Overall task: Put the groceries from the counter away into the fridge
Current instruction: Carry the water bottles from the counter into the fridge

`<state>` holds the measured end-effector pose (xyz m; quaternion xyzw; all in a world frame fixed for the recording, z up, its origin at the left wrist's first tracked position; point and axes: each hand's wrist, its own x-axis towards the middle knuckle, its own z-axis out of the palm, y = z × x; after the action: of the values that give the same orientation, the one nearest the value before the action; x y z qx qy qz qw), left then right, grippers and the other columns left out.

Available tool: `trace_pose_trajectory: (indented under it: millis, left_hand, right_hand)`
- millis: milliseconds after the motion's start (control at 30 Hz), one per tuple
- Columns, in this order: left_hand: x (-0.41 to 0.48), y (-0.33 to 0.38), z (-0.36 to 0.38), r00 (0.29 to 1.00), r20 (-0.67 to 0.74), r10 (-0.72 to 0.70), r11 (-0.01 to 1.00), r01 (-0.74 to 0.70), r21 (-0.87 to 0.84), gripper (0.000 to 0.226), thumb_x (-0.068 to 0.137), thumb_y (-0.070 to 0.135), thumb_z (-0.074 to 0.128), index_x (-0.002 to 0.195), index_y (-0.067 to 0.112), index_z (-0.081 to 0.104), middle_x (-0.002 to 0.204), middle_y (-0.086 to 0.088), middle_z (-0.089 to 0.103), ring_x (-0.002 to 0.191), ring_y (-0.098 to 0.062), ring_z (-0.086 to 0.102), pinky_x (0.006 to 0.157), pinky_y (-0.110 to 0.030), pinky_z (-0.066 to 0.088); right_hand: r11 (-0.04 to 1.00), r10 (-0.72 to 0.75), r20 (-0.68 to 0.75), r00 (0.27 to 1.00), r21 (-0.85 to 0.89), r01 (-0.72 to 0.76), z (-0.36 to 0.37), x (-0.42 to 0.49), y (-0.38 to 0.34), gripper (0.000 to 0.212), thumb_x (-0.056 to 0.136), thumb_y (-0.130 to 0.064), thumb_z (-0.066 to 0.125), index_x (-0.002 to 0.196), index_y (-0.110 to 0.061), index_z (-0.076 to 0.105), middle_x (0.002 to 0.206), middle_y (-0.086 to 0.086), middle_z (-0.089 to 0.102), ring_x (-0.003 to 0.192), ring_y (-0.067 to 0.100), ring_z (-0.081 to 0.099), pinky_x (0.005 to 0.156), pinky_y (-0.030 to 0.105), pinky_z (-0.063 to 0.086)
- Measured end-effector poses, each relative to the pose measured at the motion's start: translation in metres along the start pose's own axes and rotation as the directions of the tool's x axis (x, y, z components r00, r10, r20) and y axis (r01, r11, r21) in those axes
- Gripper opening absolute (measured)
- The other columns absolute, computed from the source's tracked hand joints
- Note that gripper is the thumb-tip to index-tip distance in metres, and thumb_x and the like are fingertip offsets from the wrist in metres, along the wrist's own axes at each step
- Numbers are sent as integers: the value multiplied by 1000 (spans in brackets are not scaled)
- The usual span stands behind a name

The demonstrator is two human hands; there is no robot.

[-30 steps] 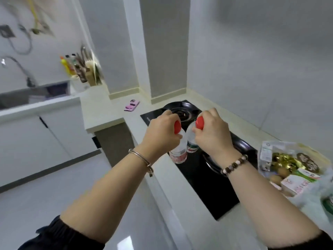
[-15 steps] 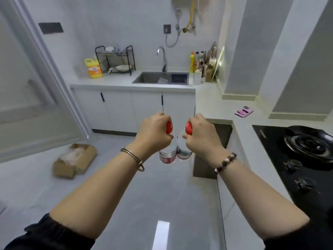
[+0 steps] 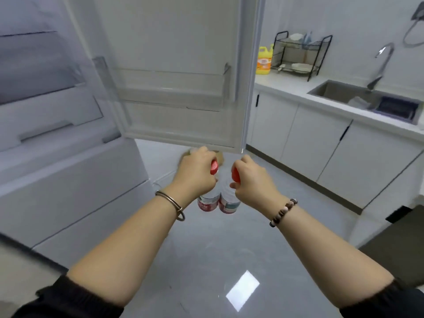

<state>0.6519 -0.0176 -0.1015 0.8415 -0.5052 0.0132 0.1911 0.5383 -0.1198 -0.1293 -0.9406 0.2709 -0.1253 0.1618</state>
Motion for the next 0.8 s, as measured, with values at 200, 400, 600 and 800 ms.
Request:
trace_pose_trajectory:
  millis: [200,400,600,800]
  left_hand:
    - [-4,-59,-21,958,-143,-250,966,256,23,19,82,18,66,96,13,55,100,0,49,87,-27,54,74,-33,44]
    - [-5,-98,-52,863,-350,-364,913,406,52,17,83,14,65,96,11,55,104,-2,49,84,-27,54,68,-31,39]
    - [-12,-135,-100,749,-585,-310,899,431,76,17,80,13,68,92,9,58,97,-3,51,73,-27,55,64,-32,42]
    - [-9,-199,-142,627,-758,-180,902,413,128,26,75,10,75,94,7,58,97,-5,52,69,-26,56,60,-30,43]
  right_hand:
    - [961,-274,56,960,49,272,33,64,-45,18,84,-13,64,96,-8,51,102,3,44,78,24,46,65,31,38]
    - [887,-453,15,891,104,449,41,114,-98,16,86,-13,62,97,-8,52,103,4,46,78,30,53,62,35,39]
    - [774,-609,-39,792,189,604,34,154,-165,16,83,-8,62,93,-6,51,100,6,45,78,32,53,70,45,48]
    - [671,-656,-209,726,279,687,47,202,-235,17,77,-1,63,86,-7,50,94,4,43,73,33,55,66,47,52]
